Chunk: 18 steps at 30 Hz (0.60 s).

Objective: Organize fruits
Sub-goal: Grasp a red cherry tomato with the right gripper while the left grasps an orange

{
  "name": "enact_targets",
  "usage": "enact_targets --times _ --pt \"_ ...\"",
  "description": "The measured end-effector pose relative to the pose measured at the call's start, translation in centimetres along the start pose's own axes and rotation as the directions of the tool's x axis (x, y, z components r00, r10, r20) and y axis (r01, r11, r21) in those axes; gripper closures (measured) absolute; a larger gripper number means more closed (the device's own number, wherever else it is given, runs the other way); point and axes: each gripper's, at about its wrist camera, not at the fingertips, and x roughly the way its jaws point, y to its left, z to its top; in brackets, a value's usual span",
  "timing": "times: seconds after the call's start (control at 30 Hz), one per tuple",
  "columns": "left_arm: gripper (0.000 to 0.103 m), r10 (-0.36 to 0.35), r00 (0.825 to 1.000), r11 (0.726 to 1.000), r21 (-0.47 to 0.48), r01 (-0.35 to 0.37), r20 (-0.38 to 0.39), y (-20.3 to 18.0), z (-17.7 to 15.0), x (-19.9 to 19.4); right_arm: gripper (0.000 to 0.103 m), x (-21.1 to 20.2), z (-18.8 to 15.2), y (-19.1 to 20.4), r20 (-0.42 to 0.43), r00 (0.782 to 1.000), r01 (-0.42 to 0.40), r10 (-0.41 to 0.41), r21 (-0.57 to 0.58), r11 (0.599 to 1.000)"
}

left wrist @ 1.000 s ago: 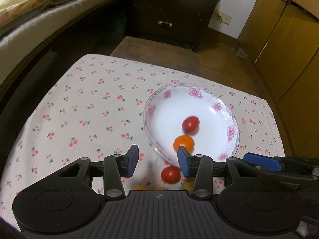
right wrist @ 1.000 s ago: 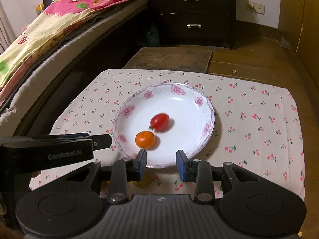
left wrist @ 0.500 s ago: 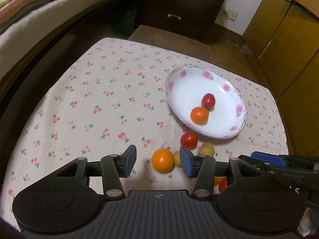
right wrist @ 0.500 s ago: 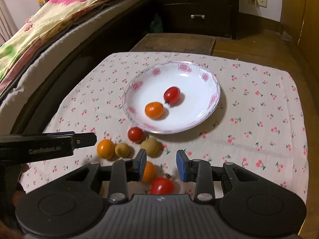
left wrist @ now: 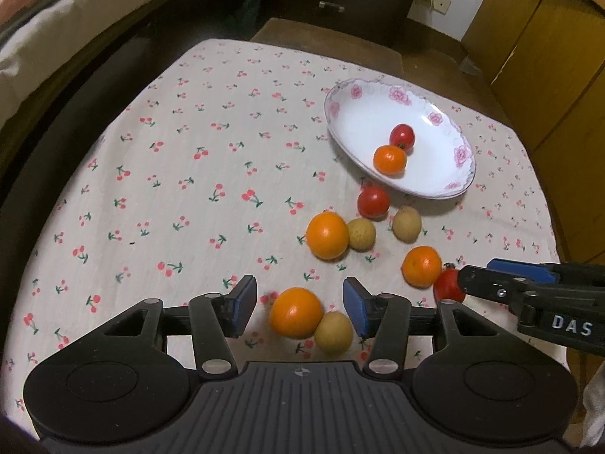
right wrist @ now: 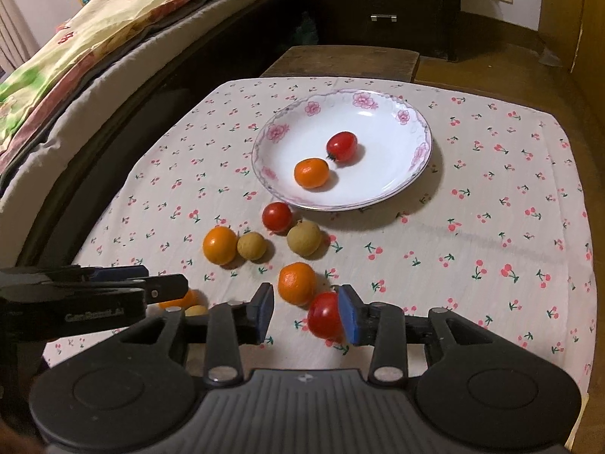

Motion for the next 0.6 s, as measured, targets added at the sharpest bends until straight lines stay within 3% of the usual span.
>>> enact_targets --times 0.43,0.6 --pt "0.052 0.027 0.999 0.999 0.021 -0.026 -0.043 -0.1 -0.6 1.5 0.062 0.4 -0.4 0.4 -0.022 1.0 -0.012 0.011 -0.02 1.0" --pt "0.062 0.027 0.999 0.999 0.036 -0.025 -0.042 -0.4 -0.6 1.5 0.062 0.8 -0.4 -0.3 -0.031 1.0 0.003 -0.003 -0.002 1.0"
